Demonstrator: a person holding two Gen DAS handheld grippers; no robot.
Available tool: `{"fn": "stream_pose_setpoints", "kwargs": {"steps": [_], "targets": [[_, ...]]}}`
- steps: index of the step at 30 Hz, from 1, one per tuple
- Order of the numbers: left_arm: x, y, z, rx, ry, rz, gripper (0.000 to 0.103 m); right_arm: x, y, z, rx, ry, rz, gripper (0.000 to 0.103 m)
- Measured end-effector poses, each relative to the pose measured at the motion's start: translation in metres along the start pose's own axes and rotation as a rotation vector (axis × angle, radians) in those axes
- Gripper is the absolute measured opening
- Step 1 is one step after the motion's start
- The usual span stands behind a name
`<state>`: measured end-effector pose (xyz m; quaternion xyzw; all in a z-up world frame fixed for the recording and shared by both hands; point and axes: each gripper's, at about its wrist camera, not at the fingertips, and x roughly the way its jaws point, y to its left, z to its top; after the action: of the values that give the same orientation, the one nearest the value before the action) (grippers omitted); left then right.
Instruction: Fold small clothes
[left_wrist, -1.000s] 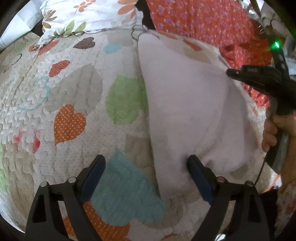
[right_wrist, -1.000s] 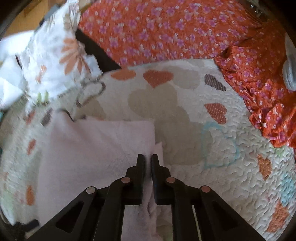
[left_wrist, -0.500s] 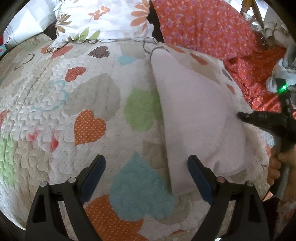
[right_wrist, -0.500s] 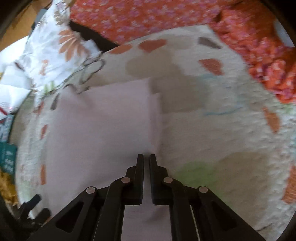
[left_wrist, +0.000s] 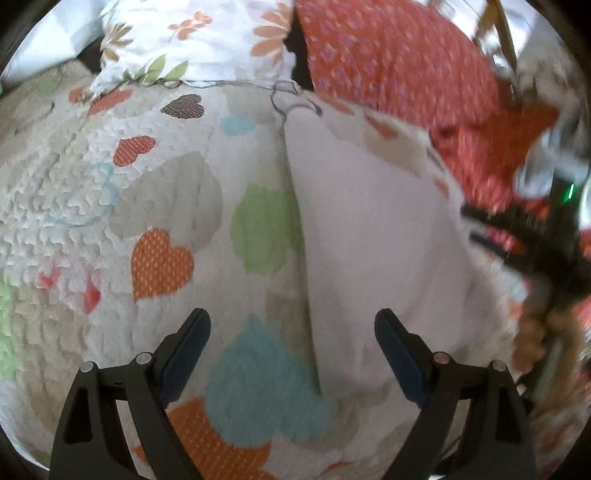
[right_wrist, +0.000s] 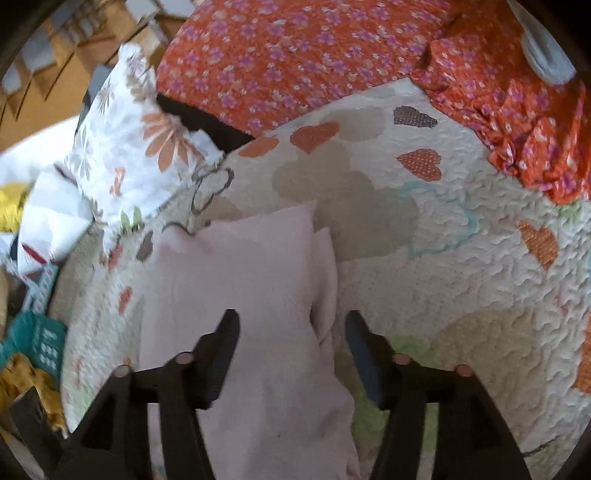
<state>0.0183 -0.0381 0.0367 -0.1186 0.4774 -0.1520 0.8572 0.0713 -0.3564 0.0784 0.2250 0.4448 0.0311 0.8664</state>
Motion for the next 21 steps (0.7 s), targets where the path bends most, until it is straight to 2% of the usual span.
{"fn": "stream_pose_setpoints", "kwargs": {"steps": [4, 7, 9, 10, 11, 12, 13, 17, 18, 19, 20, 21], "targets": [[0.033, 0.009, 0.023, -0.093, 0.042, -0.073, 0.091, 0.033, -0.019, 0.008, 0.088, 0.077, 0.062, 0.072], [0.066, 0.004, 0.036, -0.113, 0.048, -0.13, 0.095, 0.064, -0.027, 0.008, 0.142, 0.159, 0.124, 0.072], [0.07, -0.005, 0.038, -0.127, 0.014, -0.141, 0.098, 0.075, -0.031, 0.005, 0.189, 0.158, 0.169, 0.072], [0.071, -0.011, 0.04, -0.126, 0.027, -0.176, 0.094, 0.077, -0.03, 0.005, 0.203, 0.143, 0.185, 0.069], [0.072, -0.016, 0.043, -0.117, 0.041, -0.213, 0.056, 0.079, -0.028, 0.006, 0.218, 0.159, 0.212, 0.051], [0.073, -0.022, 0.046, -0.103, 0.063, -0.229, 0.042, 0.081, -0.026, 0.006, 0.231, 0.175, 0.244, 0.042], [0.067, -0.032, 0.049, -0.07, 0.053, -0.176, 0.04, 0.08, -0.022, 0.007, 0.236, 0.171, 0.256, 0.037], [0.045, -0.045, 0.061, -0.04, -0.002, -0.184, 0.039, 0.05, 0.0, 0.018, 0.176, 0.094, 0.318, 0.03], [0.042, -0.047, 0.062, -0.03, -0.006, -0.167, 0.04, 0.045, 0.004, 0.019, 0.156, 0.074, 0.304, 0.03], [0.042, -0.049, 0.063, -0.019, -0.007, -0.135, 0.046, 0.044, 0.005, 0.019, 0.14, 0.064, 0.26, 0.03], [0.046, -0.05, 0.062, -0.009, 0.0, -0.085, 0.054, 0.047, 0.004, 0.019, 0.133, 0.068, 0.208, 0.032], [0.051, -0.05, 0.06, -0.003, 0.017, -0.045, 0.057, 0.055, 0.001, 0.017, 0.13, 0.088, 0.134, 0.035]]}}
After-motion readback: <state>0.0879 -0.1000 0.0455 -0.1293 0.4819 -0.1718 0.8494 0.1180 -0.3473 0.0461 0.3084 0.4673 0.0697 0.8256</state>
